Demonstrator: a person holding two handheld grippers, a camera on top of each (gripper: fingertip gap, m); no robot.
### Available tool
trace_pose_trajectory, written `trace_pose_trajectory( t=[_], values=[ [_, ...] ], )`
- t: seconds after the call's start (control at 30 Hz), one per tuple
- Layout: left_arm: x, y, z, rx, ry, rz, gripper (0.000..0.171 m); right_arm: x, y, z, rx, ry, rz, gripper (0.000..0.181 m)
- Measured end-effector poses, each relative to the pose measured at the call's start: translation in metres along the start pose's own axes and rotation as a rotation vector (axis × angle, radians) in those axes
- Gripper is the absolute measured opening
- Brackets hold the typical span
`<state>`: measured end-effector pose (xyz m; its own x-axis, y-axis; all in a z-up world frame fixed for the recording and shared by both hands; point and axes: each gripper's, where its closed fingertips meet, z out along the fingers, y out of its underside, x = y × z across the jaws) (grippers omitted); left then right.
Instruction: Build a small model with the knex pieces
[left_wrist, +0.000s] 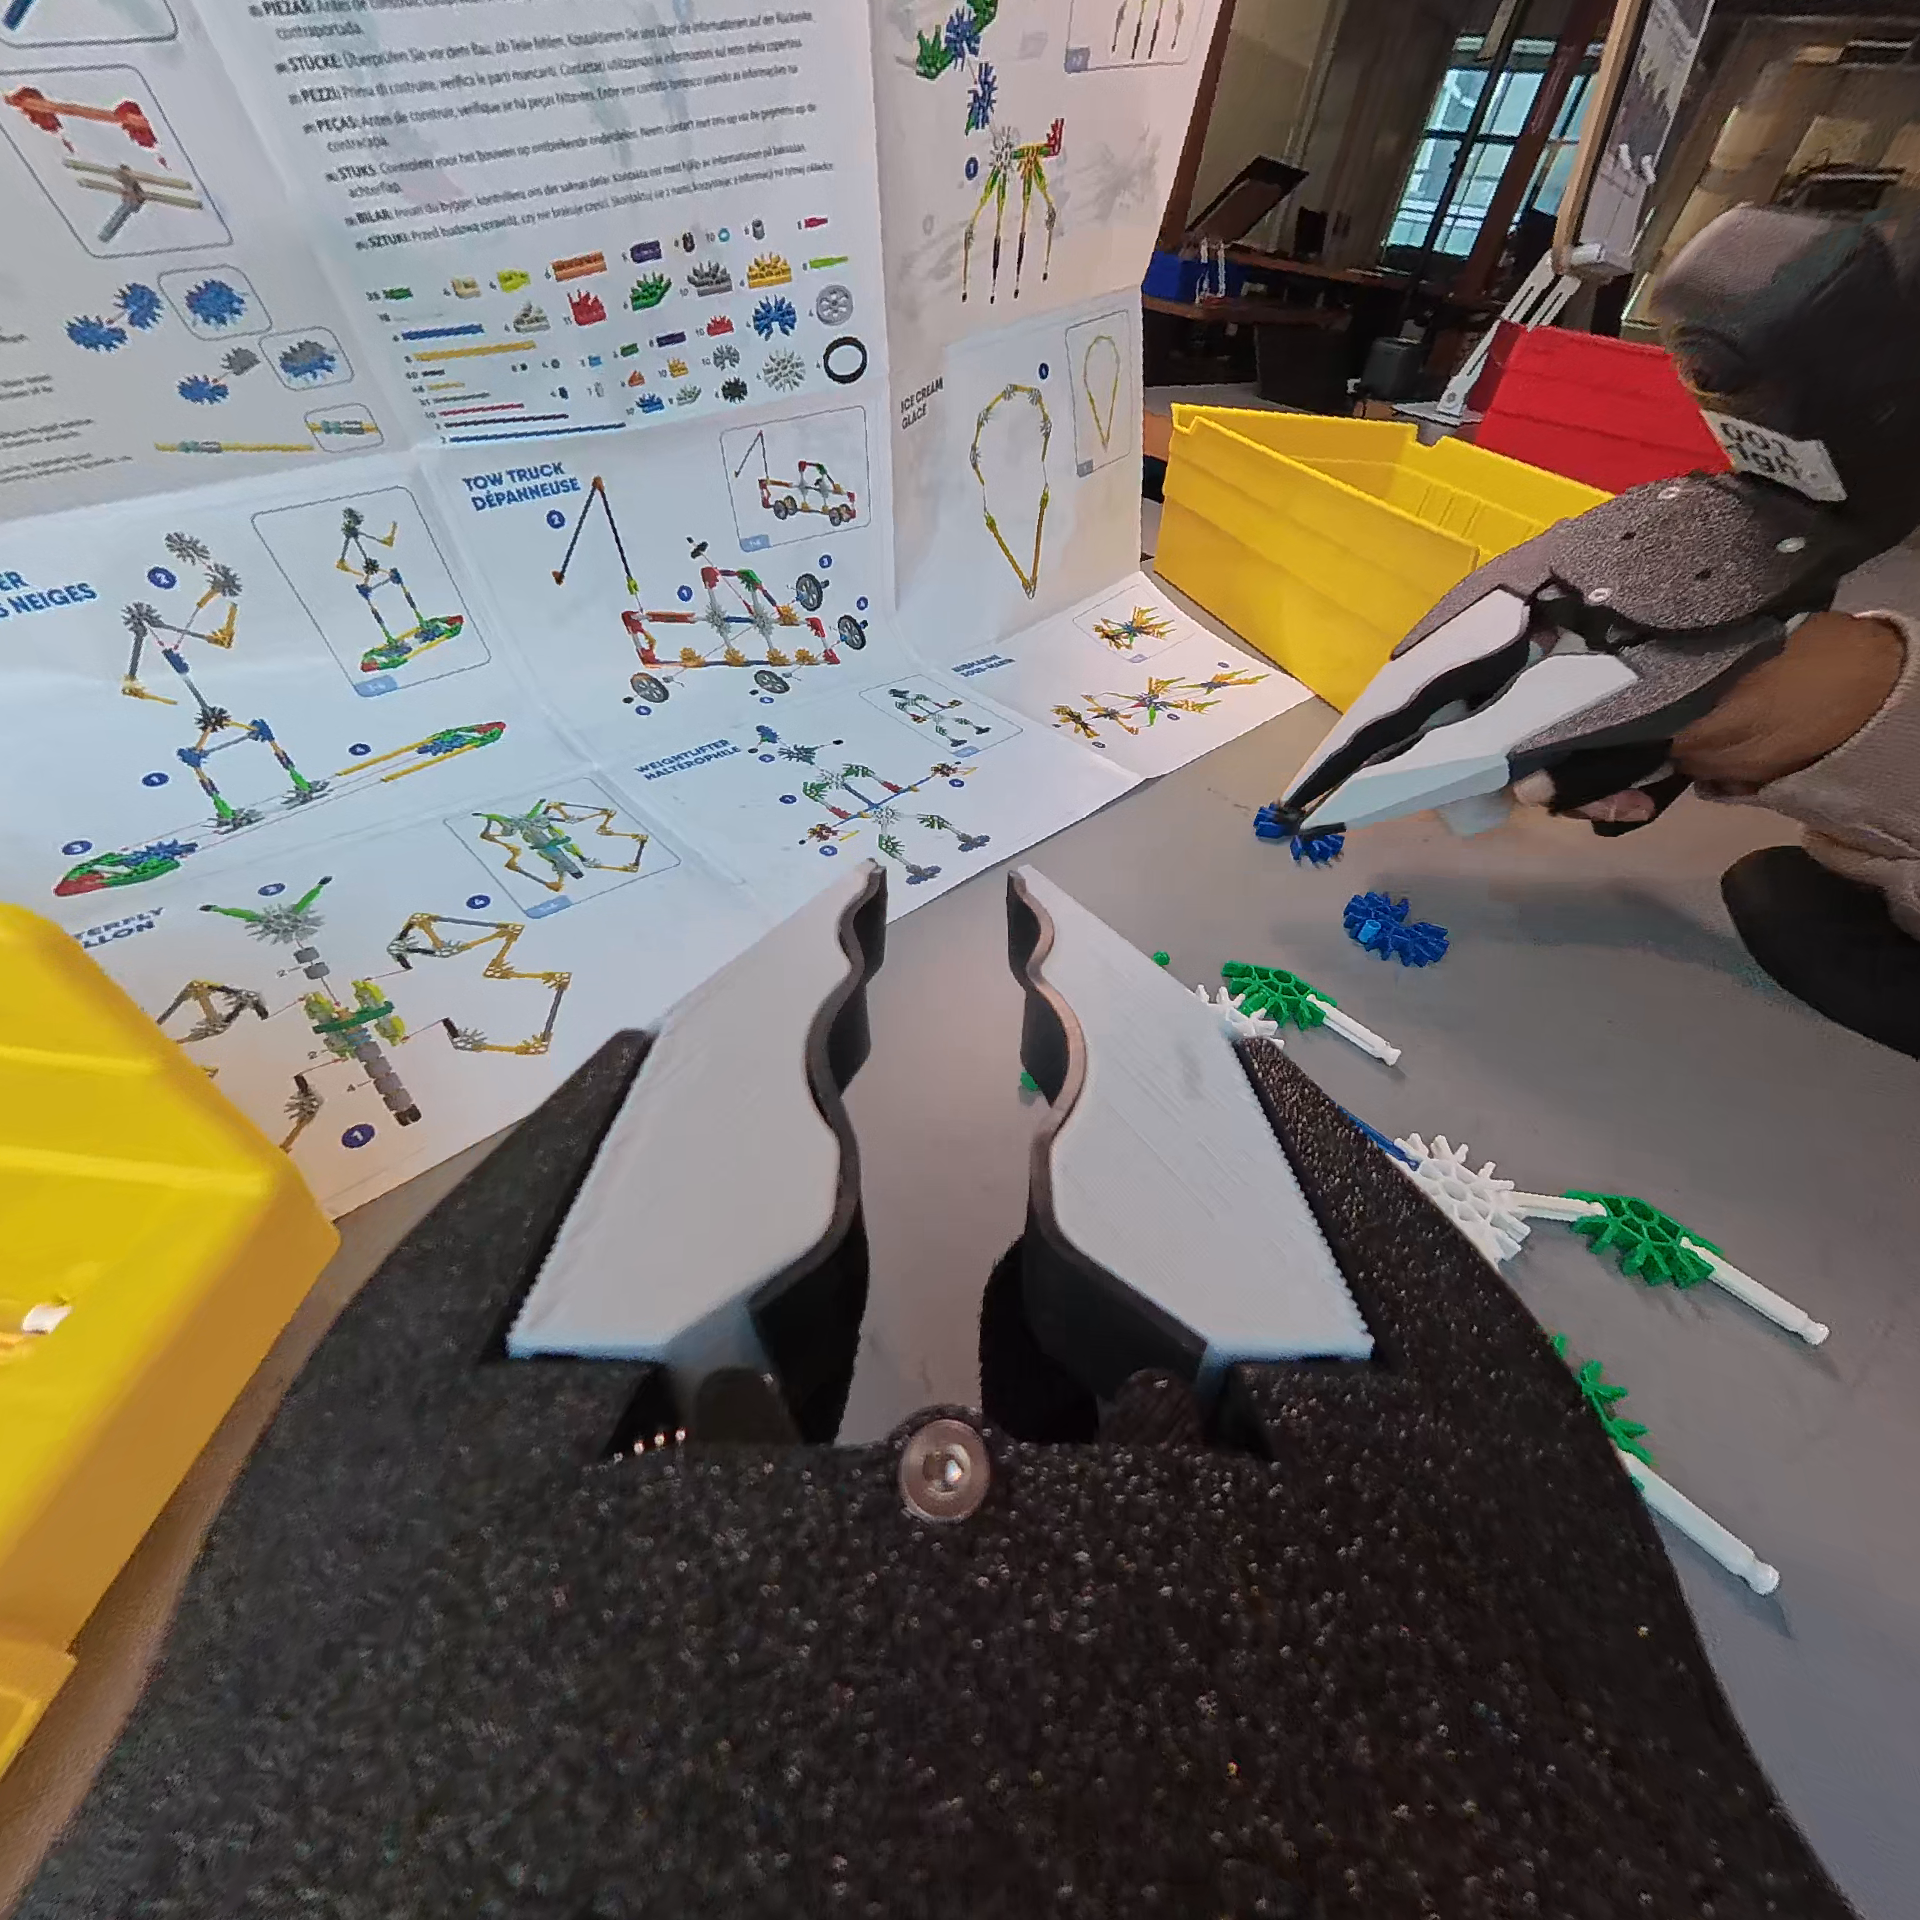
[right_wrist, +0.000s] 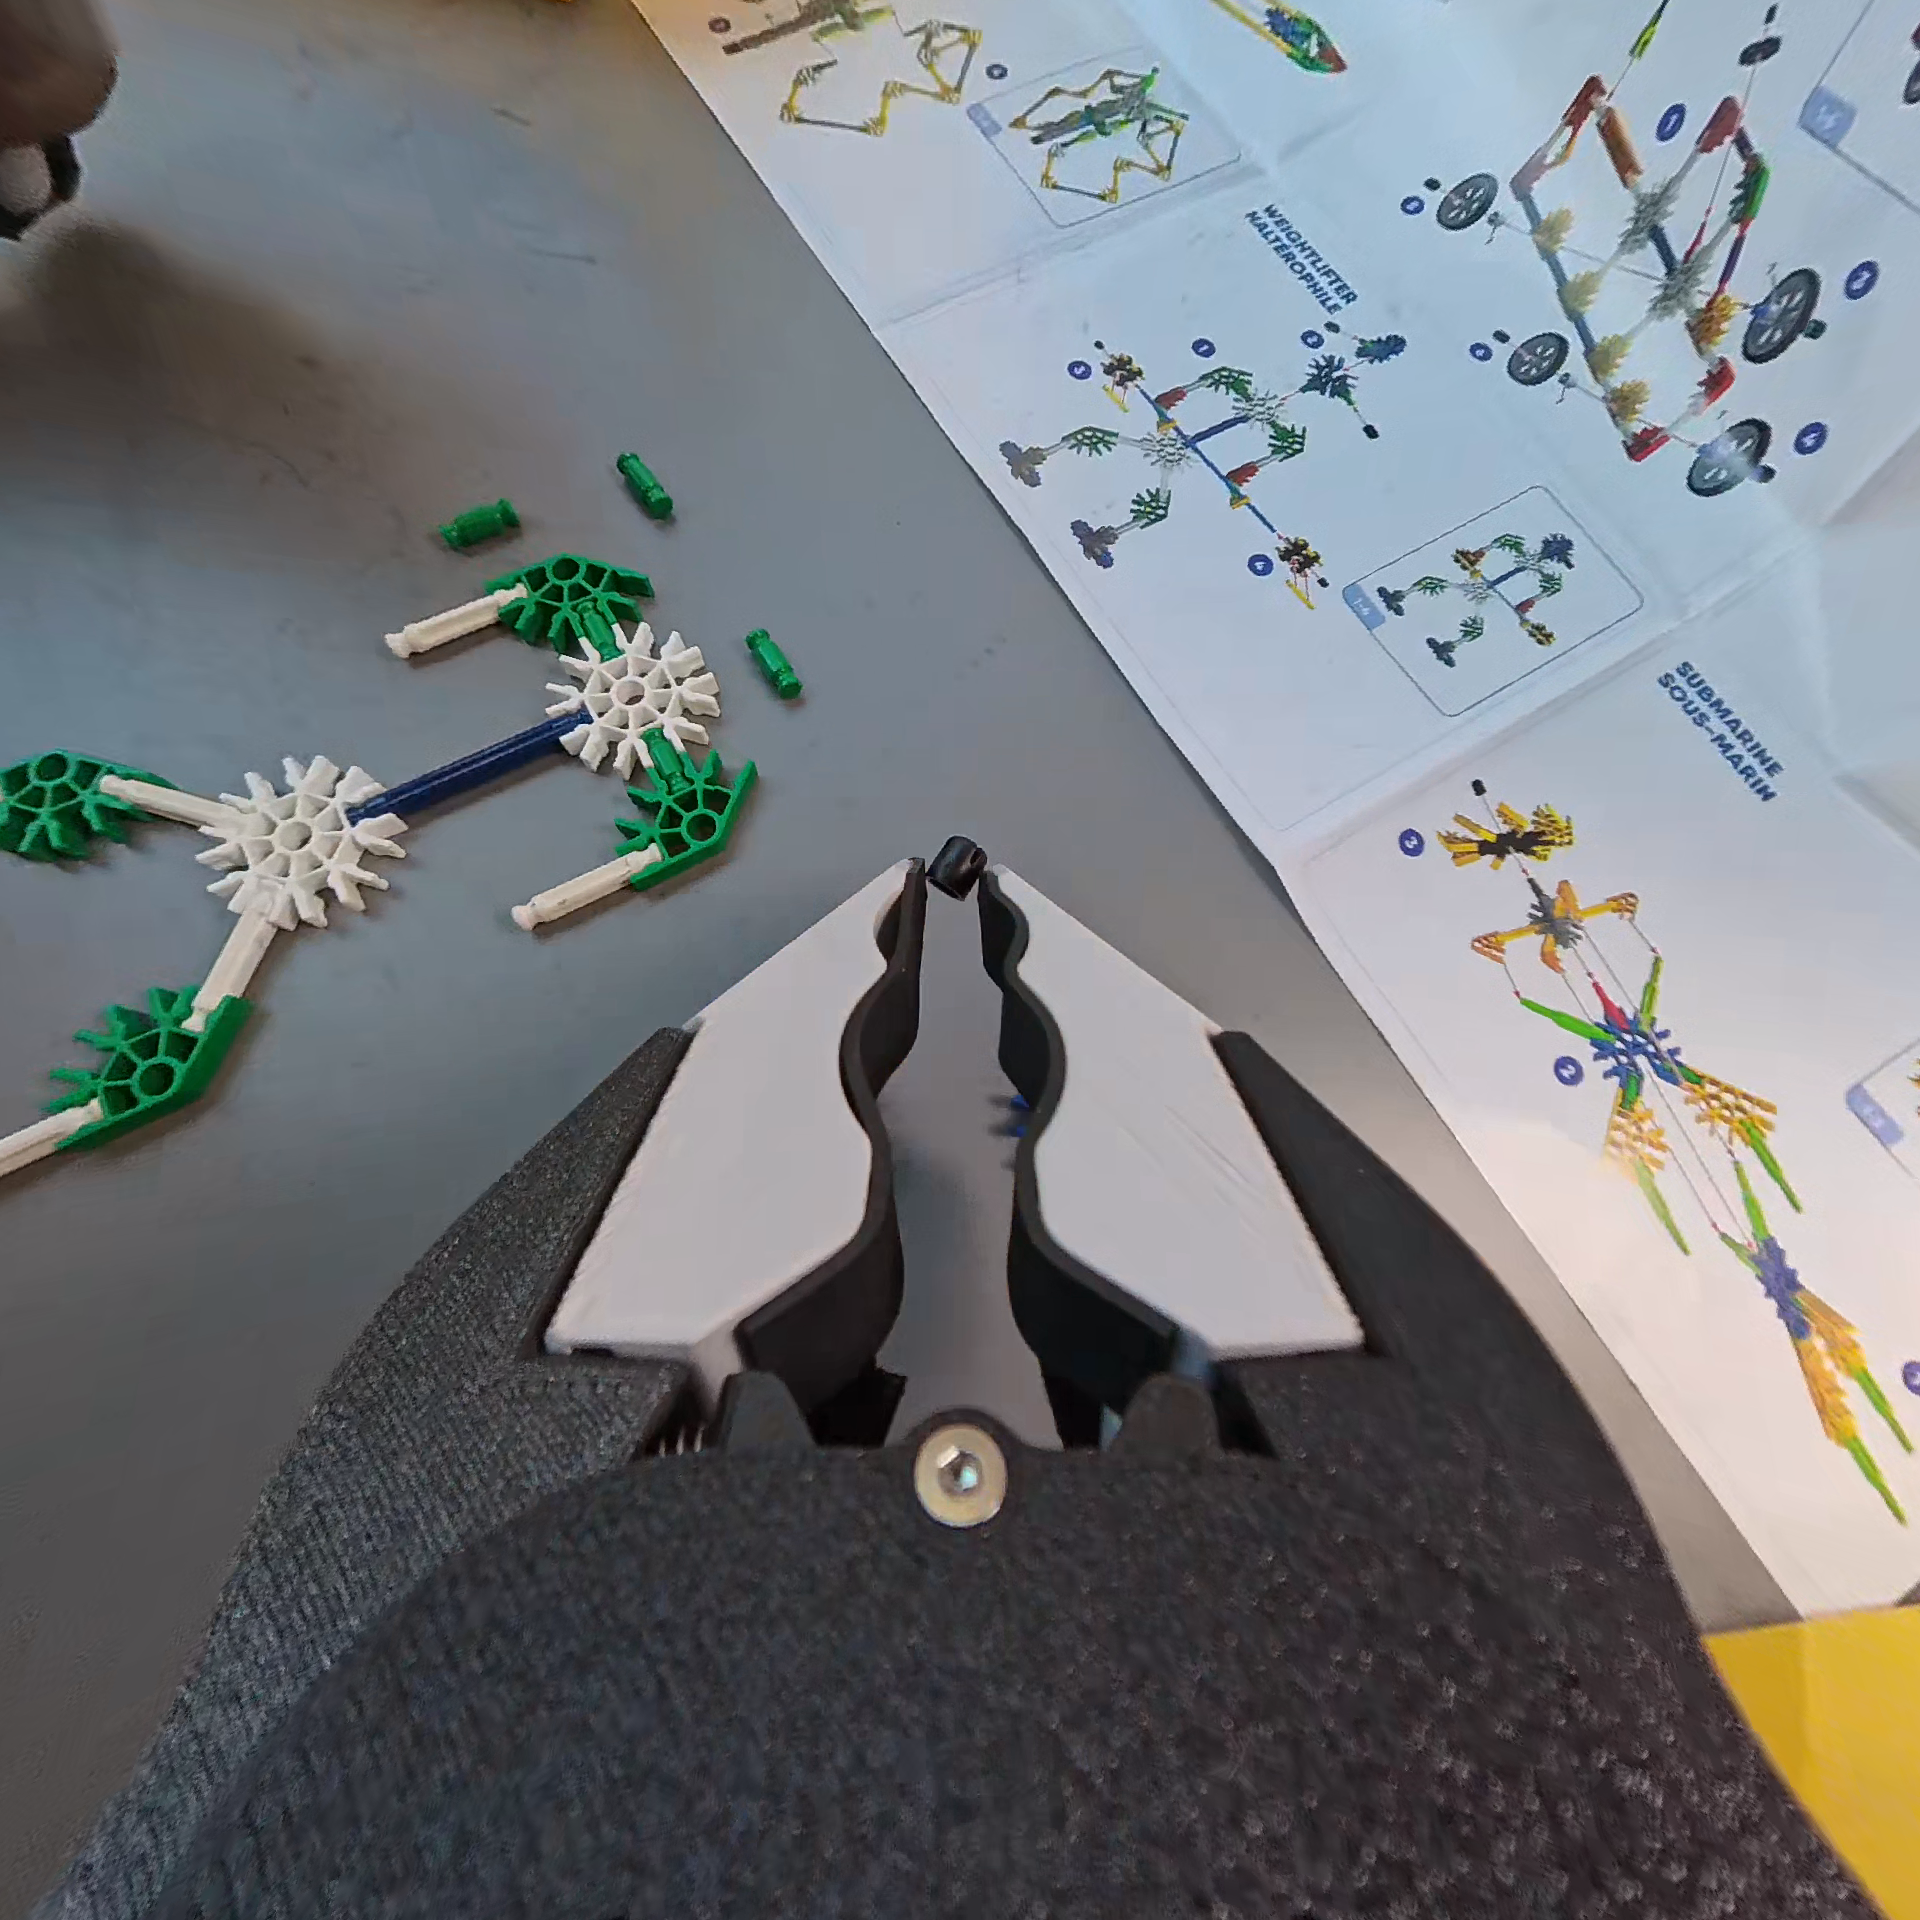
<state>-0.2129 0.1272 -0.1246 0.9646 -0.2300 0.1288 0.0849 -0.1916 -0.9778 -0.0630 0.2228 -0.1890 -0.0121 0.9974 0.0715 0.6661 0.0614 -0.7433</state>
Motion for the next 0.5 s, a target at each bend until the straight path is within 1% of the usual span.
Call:
trace_pose_trajectory(
  t=[0.2, 0.5],
  values=[
    [-0.001, 0.002, 0.000, -0.006, 0.006, -0.010, 0.021, 0.002, 0.005, 0.023, -0.109, 0.005, -0.016, 0.008],
    [0.002, 0.007, 0.003, -0.037, 0.017, -0.013, 0.022, 0.004, 0.014, 0.021, -0.155, 0.036, -0.015, 0.008]
  ],
)
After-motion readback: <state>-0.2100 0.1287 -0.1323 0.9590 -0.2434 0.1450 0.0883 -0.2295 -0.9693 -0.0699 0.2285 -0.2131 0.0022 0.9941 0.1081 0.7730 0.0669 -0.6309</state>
